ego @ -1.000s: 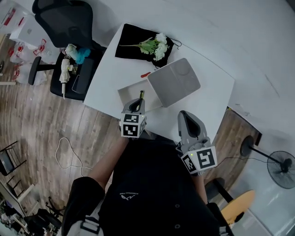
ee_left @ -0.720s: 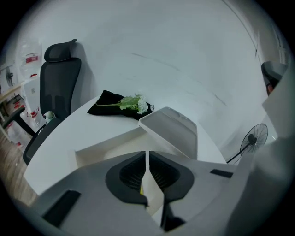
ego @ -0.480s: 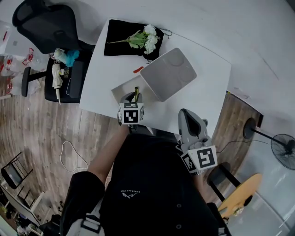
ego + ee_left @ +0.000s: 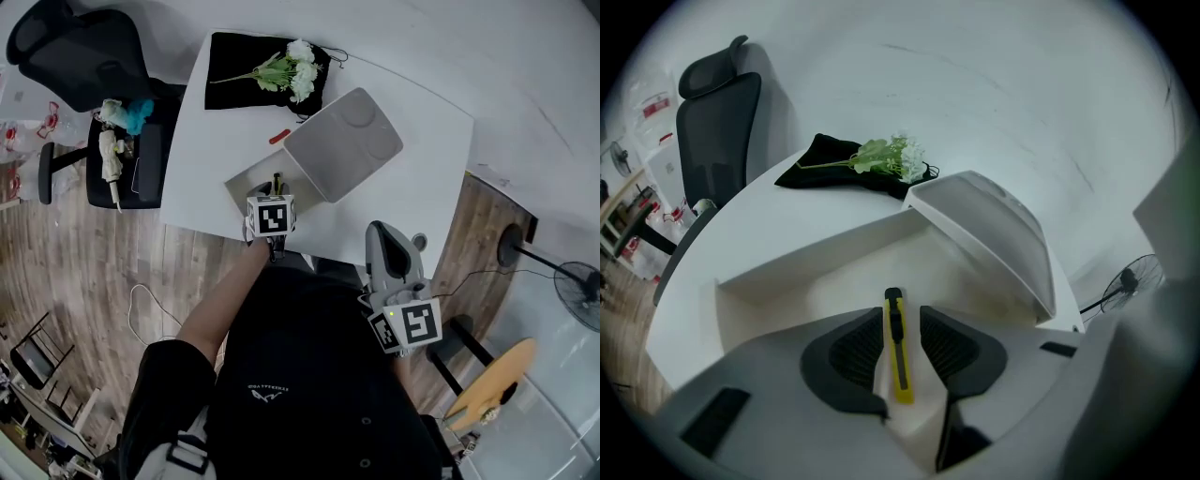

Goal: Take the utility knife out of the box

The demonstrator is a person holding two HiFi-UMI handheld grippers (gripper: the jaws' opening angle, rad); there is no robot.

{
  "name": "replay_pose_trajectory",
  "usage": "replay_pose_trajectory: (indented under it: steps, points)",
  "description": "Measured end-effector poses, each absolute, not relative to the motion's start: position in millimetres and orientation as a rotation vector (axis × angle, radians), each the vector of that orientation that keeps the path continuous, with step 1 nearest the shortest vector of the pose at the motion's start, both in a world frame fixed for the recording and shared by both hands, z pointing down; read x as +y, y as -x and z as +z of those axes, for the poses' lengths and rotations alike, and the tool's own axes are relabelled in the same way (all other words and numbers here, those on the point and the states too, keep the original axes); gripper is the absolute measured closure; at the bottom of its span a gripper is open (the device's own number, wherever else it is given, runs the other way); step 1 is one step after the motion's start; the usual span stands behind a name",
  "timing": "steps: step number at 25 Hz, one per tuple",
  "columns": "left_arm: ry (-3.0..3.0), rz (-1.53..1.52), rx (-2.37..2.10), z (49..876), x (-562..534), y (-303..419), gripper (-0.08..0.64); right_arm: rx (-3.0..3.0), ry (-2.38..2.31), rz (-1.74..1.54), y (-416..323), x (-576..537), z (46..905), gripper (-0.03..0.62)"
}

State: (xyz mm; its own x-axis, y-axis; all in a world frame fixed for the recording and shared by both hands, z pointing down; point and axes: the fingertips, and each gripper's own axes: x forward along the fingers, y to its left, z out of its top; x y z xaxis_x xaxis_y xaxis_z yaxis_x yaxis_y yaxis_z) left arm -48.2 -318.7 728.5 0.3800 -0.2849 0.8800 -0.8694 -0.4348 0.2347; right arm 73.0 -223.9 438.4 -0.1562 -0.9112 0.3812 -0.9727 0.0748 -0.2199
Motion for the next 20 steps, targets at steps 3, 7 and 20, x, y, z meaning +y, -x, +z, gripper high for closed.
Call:
replay_pose_trajectory:
  steps: [3, 7, 20]
  points:
    - [-1.895, 1.062, -0.986, 736, -318, 49, 0.436, -2.17, -1.954, 0.664, -73, -226, 443, 0.589]
    - [-1.896, 1.082, -0.985, 740, -322, 46, 0.436, -2.151, -1.965, 0.672, -72, -228, 446, 0.589]
    - [-1.839, 1.117, -1.097, 745, -324, 52, 0.494, -2.119, -2.008, 0.695, -81, -222, 453, 0.589]
